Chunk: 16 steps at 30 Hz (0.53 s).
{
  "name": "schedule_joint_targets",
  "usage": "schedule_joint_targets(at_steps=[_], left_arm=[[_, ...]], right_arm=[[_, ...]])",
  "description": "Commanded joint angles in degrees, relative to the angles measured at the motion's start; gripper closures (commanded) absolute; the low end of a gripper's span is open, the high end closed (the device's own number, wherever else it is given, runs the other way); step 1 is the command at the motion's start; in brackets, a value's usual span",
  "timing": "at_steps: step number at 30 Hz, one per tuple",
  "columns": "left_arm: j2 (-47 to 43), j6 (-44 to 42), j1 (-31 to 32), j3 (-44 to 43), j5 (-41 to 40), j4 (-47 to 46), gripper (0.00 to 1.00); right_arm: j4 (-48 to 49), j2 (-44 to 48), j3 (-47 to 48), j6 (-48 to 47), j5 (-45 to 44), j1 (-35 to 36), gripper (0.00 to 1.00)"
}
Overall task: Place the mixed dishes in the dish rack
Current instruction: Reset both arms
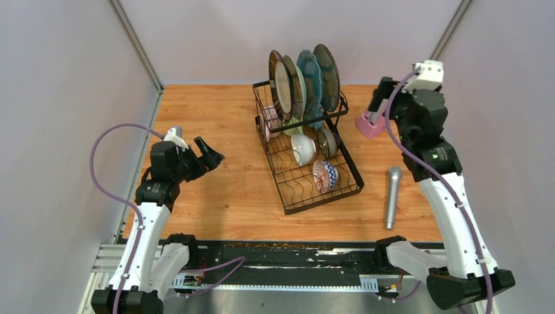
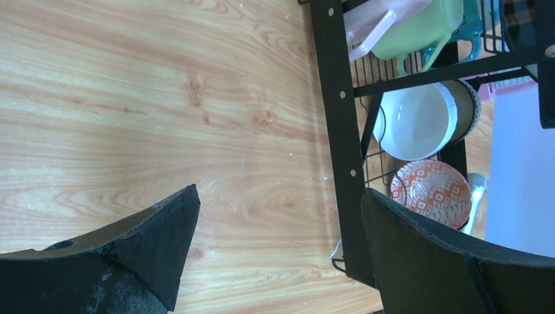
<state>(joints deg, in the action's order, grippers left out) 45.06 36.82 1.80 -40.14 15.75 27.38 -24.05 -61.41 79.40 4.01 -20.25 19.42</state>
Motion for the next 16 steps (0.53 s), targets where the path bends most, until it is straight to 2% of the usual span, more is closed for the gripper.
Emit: schedule_joint_targets(at_steps=[1, 4, 6, 12, 16], left_arm=[[-0.52, -3.42, 0.78, -4.44, -3.73, 1.07, 0.0], [-0.02, -5.29, 3.23, -7.09, -7.04, 2.72, 0.0], [0.06, -6.5, 7.15, -8.61, -12.02, 3.95, 0.0], [-0.13, -9.05, 13.04, -10.07, -19.7, 2.85, 0.0], [-0.09, -10.38, 13.82, -10.25, -23.31, 2.6, 0.0]], right_arm=[[-6.43, 3.21, -6.12, 10.34, 13.8, -13.94, 0.1], [-7.81, 4.93, -11.53, 15.89, 23.46, -24.07, 0.1], [-7.92, 6.74, -15.25, 19.07, 26.9, -27.99, 0.11], [-7.67, 12.13, -23.12, 20.33, 24.63, -28.47, 0.11], [-7.65, 14.77, -25.32, 20.37, 22.66, -28.47, 0.11]])
